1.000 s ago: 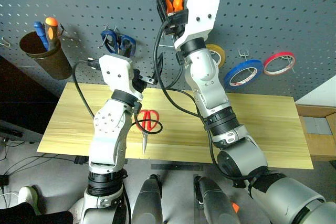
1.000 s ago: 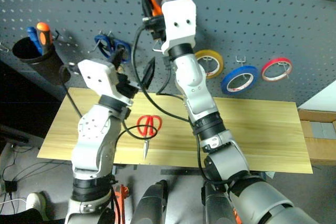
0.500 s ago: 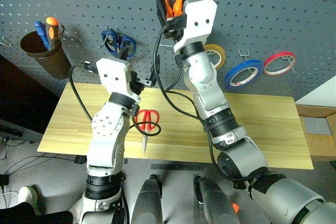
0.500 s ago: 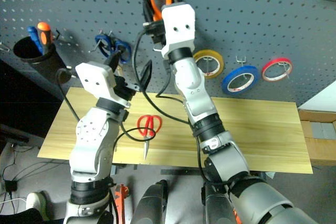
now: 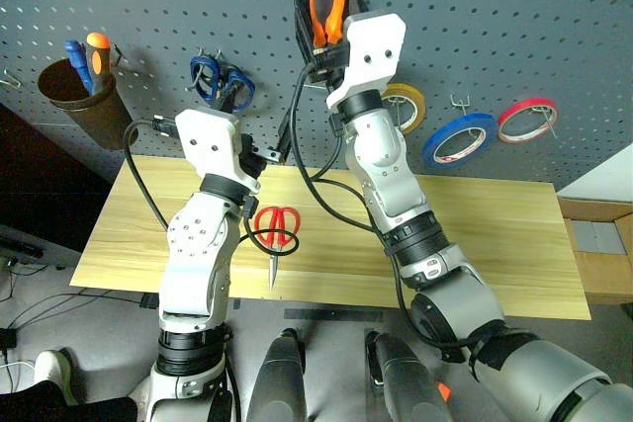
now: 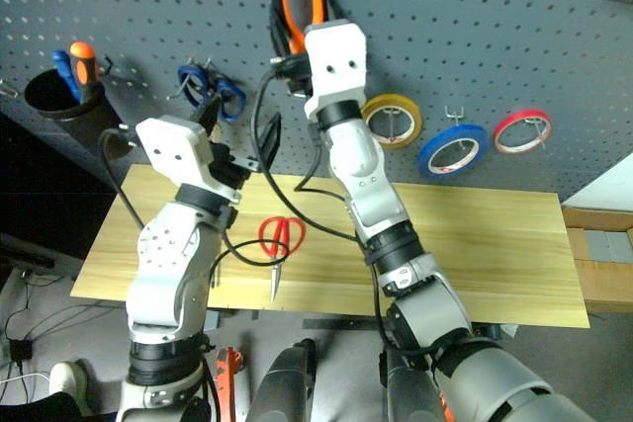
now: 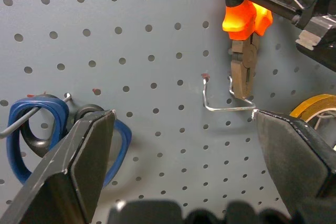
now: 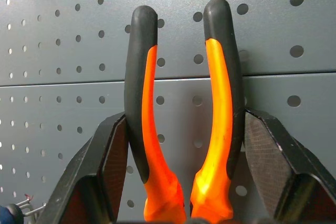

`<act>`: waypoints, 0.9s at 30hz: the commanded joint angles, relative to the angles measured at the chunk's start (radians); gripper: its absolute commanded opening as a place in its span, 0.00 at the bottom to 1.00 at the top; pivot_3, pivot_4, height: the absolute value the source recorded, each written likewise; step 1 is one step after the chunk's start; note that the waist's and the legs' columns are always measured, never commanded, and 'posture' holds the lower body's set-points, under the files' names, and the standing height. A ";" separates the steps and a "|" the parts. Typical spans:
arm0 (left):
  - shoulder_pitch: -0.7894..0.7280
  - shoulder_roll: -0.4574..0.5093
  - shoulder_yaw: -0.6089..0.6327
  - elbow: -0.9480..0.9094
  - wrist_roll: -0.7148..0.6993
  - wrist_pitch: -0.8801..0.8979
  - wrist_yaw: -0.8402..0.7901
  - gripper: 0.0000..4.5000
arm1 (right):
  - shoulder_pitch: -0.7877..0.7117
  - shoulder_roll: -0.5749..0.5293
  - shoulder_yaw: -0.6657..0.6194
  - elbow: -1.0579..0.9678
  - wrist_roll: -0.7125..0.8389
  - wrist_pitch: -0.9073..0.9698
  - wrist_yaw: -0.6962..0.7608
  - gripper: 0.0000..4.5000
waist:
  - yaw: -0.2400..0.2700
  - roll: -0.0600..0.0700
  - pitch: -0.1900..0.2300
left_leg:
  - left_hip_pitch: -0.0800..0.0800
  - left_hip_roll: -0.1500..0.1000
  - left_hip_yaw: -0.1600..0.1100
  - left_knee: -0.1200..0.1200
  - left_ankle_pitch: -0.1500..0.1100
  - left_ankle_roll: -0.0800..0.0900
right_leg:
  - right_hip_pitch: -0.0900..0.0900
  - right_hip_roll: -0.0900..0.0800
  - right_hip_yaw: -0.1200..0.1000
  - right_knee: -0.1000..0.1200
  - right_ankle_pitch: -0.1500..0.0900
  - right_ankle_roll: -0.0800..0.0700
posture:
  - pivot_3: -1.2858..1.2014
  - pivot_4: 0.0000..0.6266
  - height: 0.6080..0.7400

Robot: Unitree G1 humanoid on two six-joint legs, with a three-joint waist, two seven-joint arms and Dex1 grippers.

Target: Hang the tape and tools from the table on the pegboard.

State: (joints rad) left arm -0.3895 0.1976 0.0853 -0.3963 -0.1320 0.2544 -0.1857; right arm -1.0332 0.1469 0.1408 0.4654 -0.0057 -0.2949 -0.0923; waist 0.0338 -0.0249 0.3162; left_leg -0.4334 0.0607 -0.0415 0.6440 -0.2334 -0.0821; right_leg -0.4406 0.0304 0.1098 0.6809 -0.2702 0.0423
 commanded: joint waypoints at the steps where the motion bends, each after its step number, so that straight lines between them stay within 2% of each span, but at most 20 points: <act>1: 0.006 0.008 0.008 -0.045 0.001 -0.019 0.006 1.00 | 0.072 0.092 0.017 -0.012 0.014 0.007 0.002 0.60 | 0.001 0.000 0.000 | 0.000 0.000 0.000 0.000 0.000 0.000 | 0.000 0.000 0.000 0.000 0.000 0.000 | 0.62 0.54 1.00; 16: 0.004 0.010 0.010 -0.035 0.005 -0.028 0.009 1.00 | 0.053 0.077 0.041 -0.016 0.019 0.031 -0.011 0.60 | 0.019 -0.001 0.006 | 0.000 0.000 0.000 -0.001 0.000 0.000 | -0.001 0.000 -0.001 -0.001 0.000 0.000 | 0.61 0.53 1.00; 21: -0.003 0.007 0.005 -0.022 0.008 -0.036 0.009 1.00 | 0.072 0.056 0.045 -0.043 0.012 0.036 -0.006 0.95 | 0.019 -0.001 0.006 | 0.000 0.001 0.000 -0.001 0.000 0.000 | -0.001 0.000 -0.001 -0.001 0.000 0.000 | 0.61 0.52 1.00; 22: -0.005 0.007 0.004 -0.018 0.008 -0.039 0.009 1.00 | 0.077 0.049 0.045 -0.054 0.010 0.038 -0.004 0.97 | 0.019 -0.001 0.006 | 0.000 0.001 0.000 -0.001 0.000 0.000 | -0.001 0.000 -0.001 -0.001 0.000 0.000 | 0.61 0.52 1.00; 27: -0.009 0.002 -0.005 0.001 0.010 -0.054 0.006 1.00 | 0.138 0.003 0.052 -0.179 -0.003 0.079 0.019 0.97 | 0.019 -0.001 0.006 | 0.000 0.001 0.000 -0.001 0.000 0.000 | 0.000 0.000 -0.002 -0.001 0.000 0.000 | 0.60 0.51 1.00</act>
State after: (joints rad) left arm -0.3874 0.1987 0.0830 -0.3826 -0.1300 0.2311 -0.1848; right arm -0.9271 0.1301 0.1879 0.3720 0.0026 -0.2261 -0.0851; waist 0.0530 -0.0259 0.3218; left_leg -0.4338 0.0614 -0.0421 0.6430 -0.2335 -0.0824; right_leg -0.4410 0.0303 0.1074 0.6799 -0.2702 0.0422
